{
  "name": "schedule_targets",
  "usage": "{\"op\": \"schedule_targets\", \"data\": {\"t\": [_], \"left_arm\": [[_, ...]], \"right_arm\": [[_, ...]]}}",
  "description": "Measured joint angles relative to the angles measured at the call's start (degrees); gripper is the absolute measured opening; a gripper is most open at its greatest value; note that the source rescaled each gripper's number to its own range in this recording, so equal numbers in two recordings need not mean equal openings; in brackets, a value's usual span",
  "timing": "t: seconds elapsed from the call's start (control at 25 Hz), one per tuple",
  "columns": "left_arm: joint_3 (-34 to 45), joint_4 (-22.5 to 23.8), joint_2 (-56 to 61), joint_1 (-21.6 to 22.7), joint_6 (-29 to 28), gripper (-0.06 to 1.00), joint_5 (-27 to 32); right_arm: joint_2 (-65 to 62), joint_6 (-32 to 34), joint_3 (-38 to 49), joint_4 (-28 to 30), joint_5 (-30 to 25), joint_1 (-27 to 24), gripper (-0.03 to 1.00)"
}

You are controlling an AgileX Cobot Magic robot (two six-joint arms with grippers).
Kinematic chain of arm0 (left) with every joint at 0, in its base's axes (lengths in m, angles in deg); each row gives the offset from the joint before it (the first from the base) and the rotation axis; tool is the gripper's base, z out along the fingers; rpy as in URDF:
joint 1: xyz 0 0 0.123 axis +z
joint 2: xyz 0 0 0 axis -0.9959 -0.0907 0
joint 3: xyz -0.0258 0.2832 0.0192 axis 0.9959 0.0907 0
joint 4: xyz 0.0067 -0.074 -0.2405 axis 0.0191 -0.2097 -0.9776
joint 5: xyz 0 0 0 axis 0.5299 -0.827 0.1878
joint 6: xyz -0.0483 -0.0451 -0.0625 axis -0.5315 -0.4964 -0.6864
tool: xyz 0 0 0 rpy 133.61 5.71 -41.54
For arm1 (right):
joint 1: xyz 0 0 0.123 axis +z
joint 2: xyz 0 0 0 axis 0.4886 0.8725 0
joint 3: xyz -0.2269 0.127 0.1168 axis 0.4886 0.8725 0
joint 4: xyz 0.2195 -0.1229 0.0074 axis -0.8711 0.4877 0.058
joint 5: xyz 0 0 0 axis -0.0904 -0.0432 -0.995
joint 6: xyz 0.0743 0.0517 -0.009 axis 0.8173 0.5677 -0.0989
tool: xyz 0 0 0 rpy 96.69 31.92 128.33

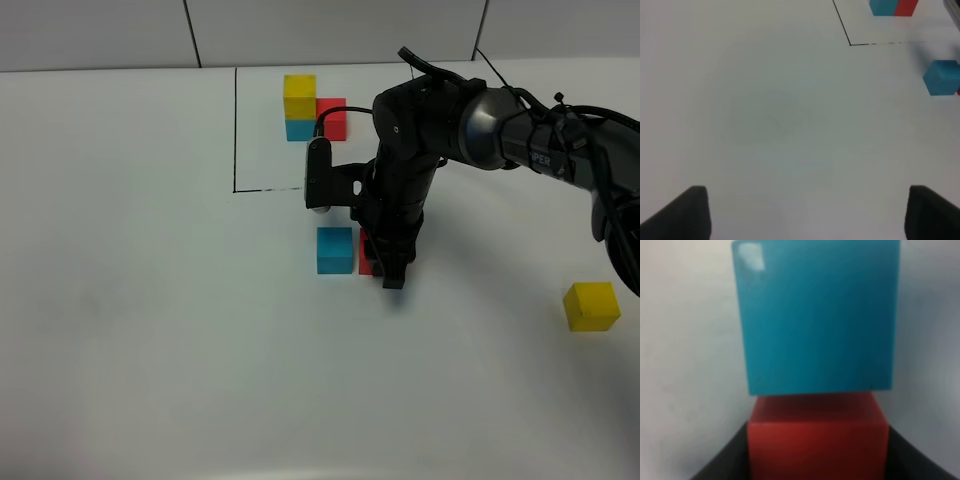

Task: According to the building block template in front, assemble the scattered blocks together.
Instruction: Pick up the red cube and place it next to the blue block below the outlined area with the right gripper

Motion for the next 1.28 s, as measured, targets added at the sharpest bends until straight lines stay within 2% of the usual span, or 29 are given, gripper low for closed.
{"op": "schedule_targets", "data": {"t": [0.28, 1.28], "left_arm": [[0.00, 0.00, 0.00, 0.00, 0.00, 0.96, 0.00], [0.00, 0.00, 0.00, 0.00, 0.00, 0.96, 0.00]], "right_arm": [[0.11, -0.18, -0.12, 0.23, 1.78, 0.83, 0.02], [0.57, -2.81, -0.45, -0.21, 1.14, 0.83, 0.02]]}}
